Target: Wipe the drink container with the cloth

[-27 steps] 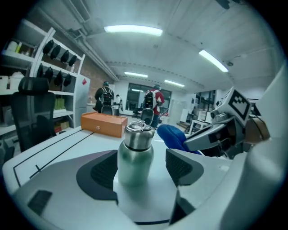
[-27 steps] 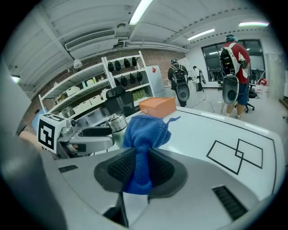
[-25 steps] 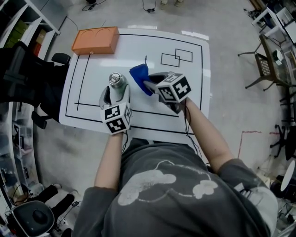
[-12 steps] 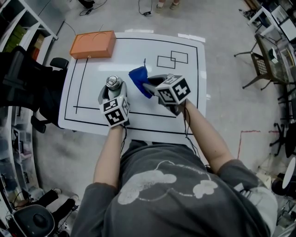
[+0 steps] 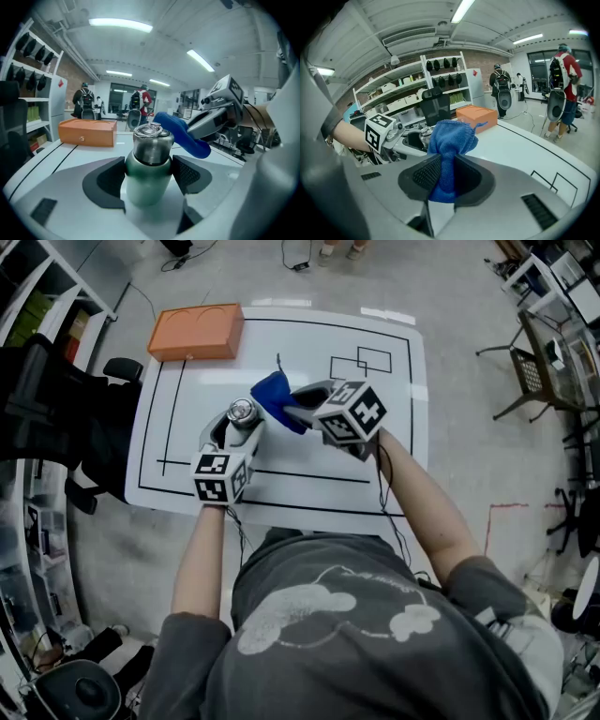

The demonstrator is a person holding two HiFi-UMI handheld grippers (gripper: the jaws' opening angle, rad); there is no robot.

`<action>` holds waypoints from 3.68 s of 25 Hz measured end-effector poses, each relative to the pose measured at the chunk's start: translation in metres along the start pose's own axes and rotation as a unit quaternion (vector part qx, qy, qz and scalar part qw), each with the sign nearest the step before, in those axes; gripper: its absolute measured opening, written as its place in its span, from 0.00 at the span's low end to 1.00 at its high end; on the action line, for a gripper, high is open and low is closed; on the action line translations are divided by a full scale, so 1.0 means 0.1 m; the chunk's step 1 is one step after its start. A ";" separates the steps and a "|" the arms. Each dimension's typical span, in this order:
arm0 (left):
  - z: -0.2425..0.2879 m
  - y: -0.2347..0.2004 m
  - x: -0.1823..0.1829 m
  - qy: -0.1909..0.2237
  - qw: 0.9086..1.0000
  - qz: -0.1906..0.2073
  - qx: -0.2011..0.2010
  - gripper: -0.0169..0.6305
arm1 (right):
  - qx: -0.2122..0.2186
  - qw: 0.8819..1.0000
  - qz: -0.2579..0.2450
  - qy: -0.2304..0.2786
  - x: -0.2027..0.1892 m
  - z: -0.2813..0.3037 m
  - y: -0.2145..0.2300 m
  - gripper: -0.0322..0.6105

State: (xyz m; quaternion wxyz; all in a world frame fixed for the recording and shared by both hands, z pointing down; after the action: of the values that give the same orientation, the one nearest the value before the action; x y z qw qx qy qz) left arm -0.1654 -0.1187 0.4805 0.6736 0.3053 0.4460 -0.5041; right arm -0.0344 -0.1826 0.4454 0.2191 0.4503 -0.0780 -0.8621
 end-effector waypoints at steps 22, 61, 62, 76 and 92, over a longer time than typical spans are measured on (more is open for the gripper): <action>0.01 -0.30 0.02 -0.013 0.924 0.160 -0.346 0.51 | 0.000 0.998 0.036 -0.051 0.22 0.97 0.17 0.18; -0.33 0.21 0.02 -0.003 0.987 -0.039 0.155 0.52 | -0.009 1.000 0.009 -0.005 -0.12 0.09 0.07 0.18; -0.31 0.23 0.04 -0.004 0.985 -0.044 0.168 0.52 | -0.008 1.000 0.009 -0.004 -0.14 0.06 0.07 0.18; -0.16 0.15 -0.02 0.014 0.981 -0.058 0.186 0.48 | -0.009 1.000 0.020 0.003 -0.21 -0.11 0.13 0.18; -0.28 -0.22 -0.07 0.035 0.989 0.071 -0.127 0.48 | 0.056 0.997 -0.036 -0.031 0.36 0.55 -0.06 0.18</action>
State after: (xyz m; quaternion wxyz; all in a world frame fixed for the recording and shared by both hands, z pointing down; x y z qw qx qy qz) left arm -0.1949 -0.0985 0.4757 0.7248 0.2655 0.5070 -0.3837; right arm -0.0989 -0.1966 0.4489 0.1602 0.4377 -0.1162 -0.8771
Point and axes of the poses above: the fingertips, and each gripper's own axes: z forward along the fingers, y to its right, x out of its top, the point moved 5 cm from there along -z, backward along the fingers, and after that the axes turned 6 degrees about z, right-handed, at the moved point
